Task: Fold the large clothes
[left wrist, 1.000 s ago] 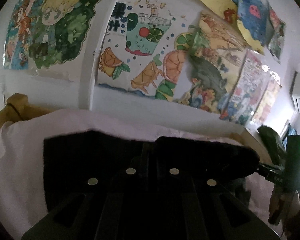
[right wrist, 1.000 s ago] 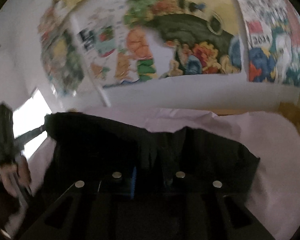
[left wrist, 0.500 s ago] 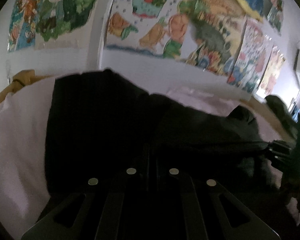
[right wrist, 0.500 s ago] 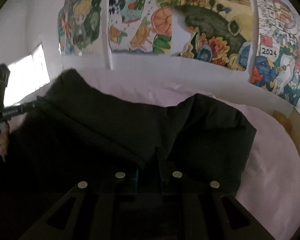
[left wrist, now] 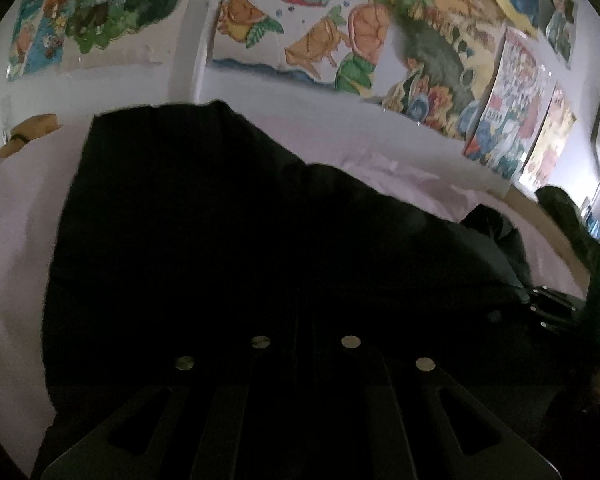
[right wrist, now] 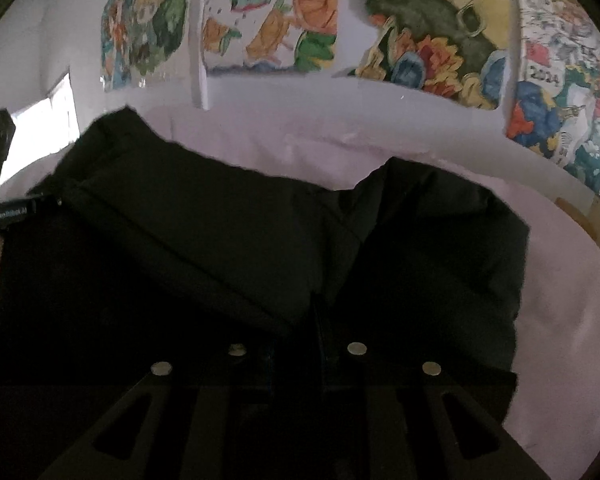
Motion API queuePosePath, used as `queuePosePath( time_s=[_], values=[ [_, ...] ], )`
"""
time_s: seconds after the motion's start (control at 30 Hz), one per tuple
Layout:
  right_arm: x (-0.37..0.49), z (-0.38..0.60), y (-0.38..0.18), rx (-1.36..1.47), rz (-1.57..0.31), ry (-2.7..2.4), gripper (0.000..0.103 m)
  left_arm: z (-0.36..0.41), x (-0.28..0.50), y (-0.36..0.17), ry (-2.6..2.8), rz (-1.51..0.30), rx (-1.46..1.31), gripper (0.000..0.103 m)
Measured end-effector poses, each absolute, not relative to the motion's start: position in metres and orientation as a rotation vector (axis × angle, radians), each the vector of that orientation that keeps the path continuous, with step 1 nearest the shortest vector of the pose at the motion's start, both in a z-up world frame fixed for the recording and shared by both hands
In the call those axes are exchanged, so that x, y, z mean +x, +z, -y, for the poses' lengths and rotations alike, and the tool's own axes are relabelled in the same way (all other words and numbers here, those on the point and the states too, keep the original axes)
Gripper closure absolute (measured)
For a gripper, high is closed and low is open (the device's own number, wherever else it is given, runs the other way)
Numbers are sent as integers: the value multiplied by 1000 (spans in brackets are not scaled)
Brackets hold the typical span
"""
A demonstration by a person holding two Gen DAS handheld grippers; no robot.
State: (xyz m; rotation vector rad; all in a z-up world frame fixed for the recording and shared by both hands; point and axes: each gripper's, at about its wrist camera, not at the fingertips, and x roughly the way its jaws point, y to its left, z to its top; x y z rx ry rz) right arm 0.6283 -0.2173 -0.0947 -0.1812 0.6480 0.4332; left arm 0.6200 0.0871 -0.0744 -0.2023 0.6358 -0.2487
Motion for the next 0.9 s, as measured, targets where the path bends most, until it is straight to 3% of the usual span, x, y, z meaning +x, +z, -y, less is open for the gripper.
queuePosePath(
  time_s=[0.13,0.23,0.3,0.4,0.57,0.67,0.9],
  values=[
    [606,226,-66,-202,-564,465,78,-89,599,-54,-182,-577,-133,56],
    [590,235,-39,-196,-495,477,76,-98,574,-40,-161,-487,-150,40],
    [588,233,-25,-187,-464,472,64,-101,563,-28,-164,-432,-177,36],
    [599,219,-12,-167,-451,475,63,-86,568,-8,-184,-397,-168,33],
    [633,187,-28,-147,-549,497,63,-48,608,-4,-188,-491,-76,33],
    [641,178,-49,-174,-610,491,72,-35,628,-26,-142,-573,28,33],
    [641,177,-89,-275,-624,477,76,-50,644,-76,-154,-658,-17,28]
  ],
)
